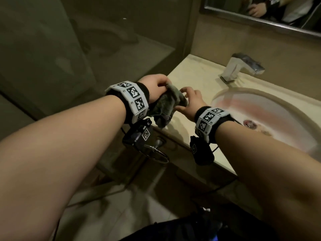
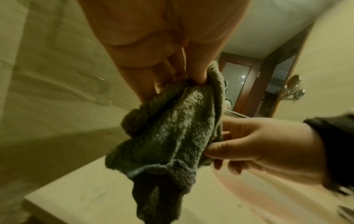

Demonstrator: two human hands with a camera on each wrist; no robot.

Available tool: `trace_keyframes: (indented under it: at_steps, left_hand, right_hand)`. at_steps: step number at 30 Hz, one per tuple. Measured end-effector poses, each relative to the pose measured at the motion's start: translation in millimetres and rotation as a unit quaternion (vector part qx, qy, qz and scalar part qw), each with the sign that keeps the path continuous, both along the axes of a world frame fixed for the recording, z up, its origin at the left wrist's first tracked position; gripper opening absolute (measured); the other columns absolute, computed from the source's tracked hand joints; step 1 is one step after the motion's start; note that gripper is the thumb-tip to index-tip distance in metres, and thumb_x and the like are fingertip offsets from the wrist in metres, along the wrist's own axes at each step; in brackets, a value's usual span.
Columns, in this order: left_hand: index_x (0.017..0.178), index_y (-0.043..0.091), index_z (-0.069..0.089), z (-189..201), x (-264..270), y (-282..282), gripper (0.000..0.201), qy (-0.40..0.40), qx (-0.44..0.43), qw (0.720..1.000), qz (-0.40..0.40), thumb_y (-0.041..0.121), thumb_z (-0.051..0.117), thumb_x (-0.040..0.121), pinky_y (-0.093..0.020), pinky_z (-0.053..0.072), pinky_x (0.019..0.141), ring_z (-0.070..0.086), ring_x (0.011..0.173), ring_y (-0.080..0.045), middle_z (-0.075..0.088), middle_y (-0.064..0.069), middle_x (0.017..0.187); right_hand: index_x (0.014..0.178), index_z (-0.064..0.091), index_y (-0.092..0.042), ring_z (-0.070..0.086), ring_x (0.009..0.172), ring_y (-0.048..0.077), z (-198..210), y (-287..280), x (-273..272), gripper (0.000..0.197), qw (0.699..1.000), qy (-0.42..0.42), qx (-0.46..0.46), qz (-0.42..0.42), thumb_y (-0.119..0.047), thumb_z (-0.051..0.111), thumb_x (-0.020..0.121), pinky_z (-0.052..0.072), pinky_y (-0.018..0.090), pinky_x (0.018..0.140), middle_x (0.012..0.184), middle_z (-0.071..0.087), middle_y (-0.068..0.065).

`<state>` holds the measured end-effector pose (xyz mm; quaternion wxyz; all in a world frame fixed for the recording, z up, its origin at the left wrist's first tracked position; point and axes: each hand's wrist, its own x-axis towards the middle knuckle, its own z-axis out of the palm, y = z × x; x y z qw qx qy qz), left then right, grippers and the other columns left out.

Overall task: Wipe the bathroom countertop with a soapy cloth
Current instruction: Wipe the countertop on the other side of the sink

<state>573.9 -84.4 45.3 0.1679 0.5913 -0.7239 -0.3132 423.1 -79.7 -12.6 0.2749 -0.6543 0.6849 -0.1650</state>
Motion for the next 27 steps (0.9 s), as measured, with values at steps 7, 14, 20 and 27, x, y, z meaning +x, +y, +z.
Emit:
trace_keyframes:
  at_steps: [7,14,20,27]
  left_hand:
    - [0.112,0.016,0.065,-28,23,-17,0.022,-0.078,0.042,0.994,0.062,0.018,0.051,0.095,-0.025,0.045,0.081,0.06,0.096,-0.023,0.066,-0.006,0.103]
    - [0.115,0.008,0.062,-52,34,-30,0.024,-0.116,0.116,0.975,0.153,0.017,0.051,0.095,-0.035,0.05,0.092,0.06,0.11,-0.032,0.064,-0.019,0.117]
    - [0.128,0.014,0.053,-71,37,-59,0.037,-0.106,0.047,0.962,0.247,0.02,0.056,0.092,-0.028,0.042,0.097,0.055,0.116,-0.027,0.058,-0.011,0.127]
    - [0.152,0.008,-0.006,-125,17,-65,0.074,-0.279,0.129,0.952,-0.008,0.034,0.04,0.099,-0.038,0.003,0.121,-0.006,0.149,-0.027,-0.01,-0.009,0.161]
  right_hand:
    - [0.109,0.057,-0.017,0.053,0.082,0.018,-13,-37,-3,0.029,0.983,0.057,0.131,0.117,-0.031,0.066,0.085,0.037,0.024,0.073,0.092,0.059,-0.001]
    - [0.072,0.05,-0.024,0.056,0.059,0.006,-23,-67,2,0.021,0.944,-0.021,0.245,0.22,-0.027,0.065,0.087,0.039,0.019,0.051,0.069,0.06,-0.005]
    - [0.112,0.054,-0.018,0.063,0.098,0.026,-45,-92,14,0.023,0.985,-0.012,0.128,0.119,-0.026,0.057,0.09,0.049,0.032,0.083,0.114,0.066,0.009]
    - [0.15,0.011,-0.03,0.0,0.148,0.027,-86,-82,0,0.064,0.974,0.188,0.109,0.062,-0.046,0.038,0.095,0.01,0.043,0.12,0.16,0.003,0.004]
